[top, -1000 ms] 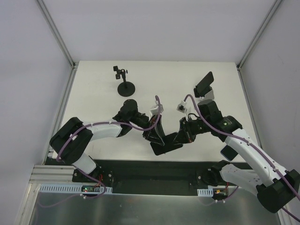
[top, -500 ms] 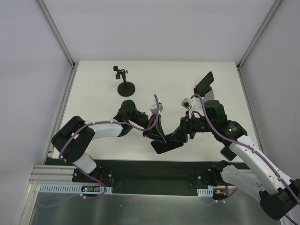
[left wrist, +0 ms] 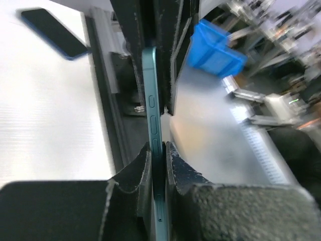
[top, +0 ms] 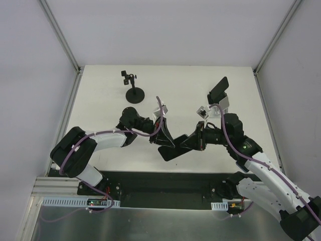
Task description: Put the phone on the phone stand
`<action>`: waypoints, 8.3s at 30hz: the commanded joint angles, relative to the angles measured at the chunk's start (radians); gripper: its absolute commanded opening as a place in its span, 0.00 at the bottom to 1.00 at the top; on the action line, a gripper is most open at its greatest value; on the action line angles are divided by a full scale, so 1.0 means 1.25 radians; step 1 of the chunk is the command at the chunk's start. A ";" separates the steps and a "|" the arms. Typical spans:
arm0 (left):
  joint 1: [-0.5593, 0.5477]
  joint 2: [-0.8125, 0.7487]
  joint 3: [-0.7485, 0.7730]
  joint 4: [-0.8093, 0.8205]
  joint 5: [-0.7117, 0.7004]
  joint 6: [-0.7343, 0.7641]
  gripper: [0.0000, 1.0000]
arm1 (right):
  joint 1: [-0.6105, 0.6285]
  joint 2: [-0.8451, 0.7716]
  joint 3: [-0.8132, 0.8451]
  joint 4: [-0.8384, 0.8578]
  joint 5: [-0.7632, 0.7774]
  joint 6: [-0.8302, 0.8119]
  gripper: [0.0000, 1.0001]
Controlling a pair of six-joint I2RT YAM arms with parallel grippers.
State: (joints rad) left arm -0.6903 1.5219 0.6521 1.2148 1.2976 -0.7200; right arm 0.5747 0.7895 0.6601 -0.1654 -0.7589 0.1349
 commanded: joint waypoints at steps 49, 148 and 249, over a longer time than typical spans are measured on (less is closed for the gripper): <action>0.256 0.008 0.323 -0.639 -0.351 0.495 0.89 | -0.457 0.707 0.732 -0.413 0.478 -0.388 0.00; 0.516 0.060 0.340 -0.591 -0.610 0.454 0.46 | 0.020 0.824 0.510 0.515 0.615 -0.136 0.96; 0.234 -0.239 0.363 -0.872 -0.739 0.466 0.99 | -0.899 0.121 -0.008 -0.372 0.750 0.069 0.96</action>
State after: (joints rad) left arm -0.4686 1.3087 1.1767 0.0494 0.2417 -0.1238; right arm -0.4744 0.8867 0.6811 -0.6922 0.1162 0.2604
